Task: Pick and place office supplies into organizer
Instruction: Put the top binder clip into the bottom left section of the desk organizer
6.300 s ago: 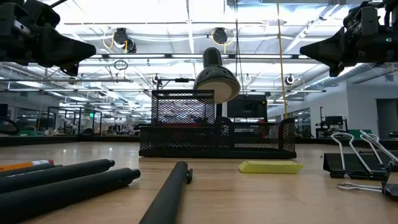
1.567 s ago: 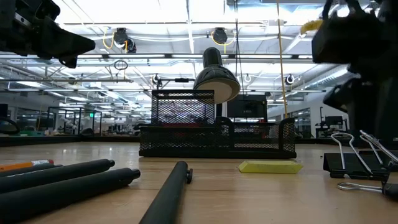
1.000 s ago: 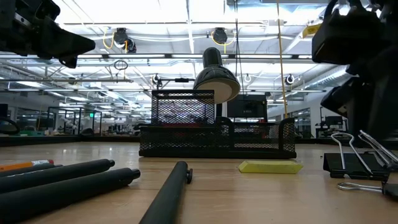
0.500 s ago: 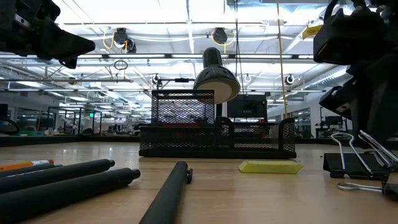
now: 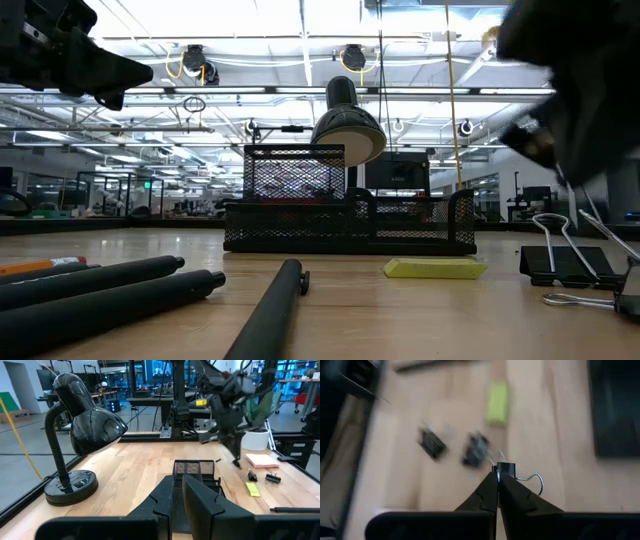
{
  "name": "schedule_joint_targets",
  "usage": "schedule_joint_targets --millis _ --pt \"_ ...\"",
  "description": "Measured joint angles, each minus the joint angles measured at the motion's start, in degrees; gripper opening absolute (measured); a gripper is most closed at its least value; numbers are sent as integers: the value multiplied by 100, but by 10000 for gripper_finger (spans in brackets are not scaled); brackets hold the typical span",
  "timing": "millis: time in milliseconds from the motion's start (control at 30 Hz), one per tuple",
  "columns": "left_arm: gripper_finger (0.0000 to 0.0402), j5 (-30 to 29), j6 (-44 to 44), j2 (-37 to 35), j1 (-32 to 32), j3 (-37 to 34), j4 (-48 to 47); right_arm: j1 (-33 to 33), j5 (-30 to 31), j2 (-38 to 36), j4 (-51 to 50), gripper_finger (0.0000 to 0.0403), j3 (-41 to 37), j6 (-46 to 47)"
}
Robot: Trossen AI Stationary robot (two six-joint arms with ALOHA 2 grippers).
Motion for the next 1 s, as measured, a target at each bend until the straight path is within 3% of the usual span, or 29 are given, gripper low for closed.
schedule_joint_targets --millis 133,300,433,567,1000 --pt "47 -6 109 1 0 0 -8 0 333 8 -30 1 482 -845" --pt "47 -19 186 0 0 2 -8 -25 1574 15 6 1 1096 -2184" --pt "47 -22 207 -1 0 2 -45 -146 2126 267 104 1 1519 -3102" --pt "47 -28 293 0 0 2 -105 -349 2430 635 245 1 1748 -3515" --pt "47 -123 332 -1 0 2 -167 -930 2604 1806 1224 0 1951 -4041"
